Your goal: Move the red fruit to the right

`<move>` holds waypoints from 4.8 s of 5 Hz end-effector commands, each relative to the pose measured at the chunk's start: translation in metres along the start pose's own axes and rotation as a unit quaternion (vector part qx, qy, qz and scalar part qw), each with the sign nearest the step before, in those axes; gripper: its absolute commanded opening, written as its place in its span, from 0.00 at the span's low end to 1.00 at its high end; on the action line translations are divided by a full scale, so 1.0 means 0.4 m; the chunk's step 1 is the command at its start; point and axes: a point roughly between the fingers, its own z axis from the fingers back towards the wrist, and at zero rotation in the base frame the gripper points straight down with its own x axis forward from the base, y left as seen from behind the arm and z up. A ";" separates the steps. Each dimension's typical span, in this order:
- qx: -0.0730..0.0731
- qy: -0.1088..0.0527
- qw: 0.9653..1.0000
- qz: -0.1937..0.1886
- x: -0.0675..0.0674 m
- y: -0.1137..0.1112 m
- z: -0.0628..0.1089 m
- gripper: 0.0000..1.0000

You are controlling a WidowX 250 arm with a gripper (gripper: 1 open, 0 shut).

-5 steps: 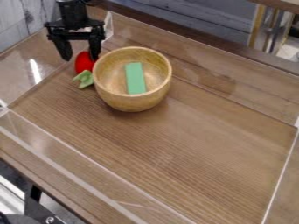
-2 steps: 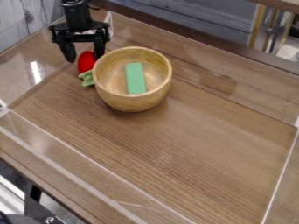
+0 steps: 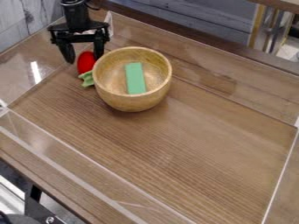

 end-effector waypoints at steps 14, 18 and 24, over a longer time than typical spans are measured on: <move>-0.075 -0.056 0.996 0.000 0.055 -0.165 0.288 0.00; -0.080 -0.039 0.987 -0.133 -0.177 -0.478 0.210 0.00; -0.064 -0.032 0.971 -0.230 -0.355 -0.728 -0.028 0.00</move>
